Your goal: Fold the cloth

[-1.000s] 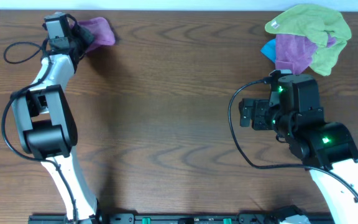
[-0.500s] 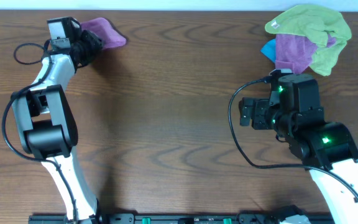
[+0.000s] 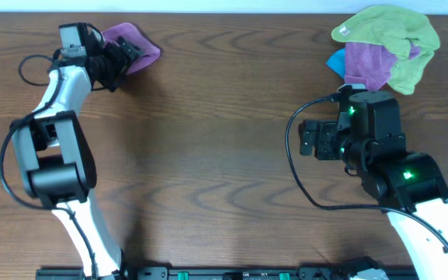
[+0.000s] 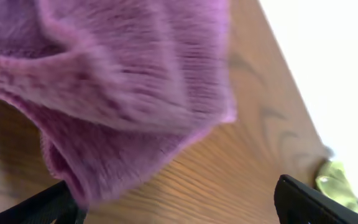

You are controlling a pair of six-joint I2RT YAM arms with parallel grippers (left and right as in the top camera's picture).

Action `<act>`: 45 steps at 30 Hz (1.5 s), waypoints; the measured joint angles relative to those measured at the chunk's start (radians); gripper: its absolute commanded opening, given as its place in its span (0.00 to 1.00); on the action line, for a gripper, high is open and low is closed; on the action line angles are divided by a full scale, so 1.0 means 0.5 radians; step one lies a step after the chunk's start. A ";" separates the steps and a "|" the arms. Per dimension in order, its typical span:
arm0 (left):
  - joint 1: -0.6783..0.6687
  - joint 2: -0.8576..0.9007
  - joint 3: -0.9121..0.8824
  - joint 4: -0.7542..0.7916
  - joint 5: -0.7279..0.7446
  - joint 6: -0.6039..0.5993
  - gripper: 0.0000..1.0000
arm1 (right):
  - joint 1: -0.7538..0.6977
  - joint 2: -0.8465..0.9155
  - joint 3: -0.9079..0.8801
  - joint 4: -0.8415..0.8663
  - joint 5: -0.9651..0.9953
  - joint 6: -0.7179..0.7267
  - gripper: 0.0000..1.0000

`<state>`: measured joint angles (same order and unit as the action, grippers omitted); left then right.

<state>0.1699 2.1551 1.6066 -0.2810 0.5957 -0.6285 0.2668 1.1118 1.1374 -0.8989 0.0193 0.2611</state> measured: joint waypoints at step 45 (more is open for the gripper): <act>-0.104 -0.297 0.023 -0.191 -0.420 -0.375 0.95 | 0.000 0.001 -0.002 -0.003 0.001 0.000 0.99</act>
<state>0.1181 2.0068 1.6180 -0.3763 0.3855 -0.8158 0.2668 1.1122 1.1366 -0.9005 0.0196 0.2611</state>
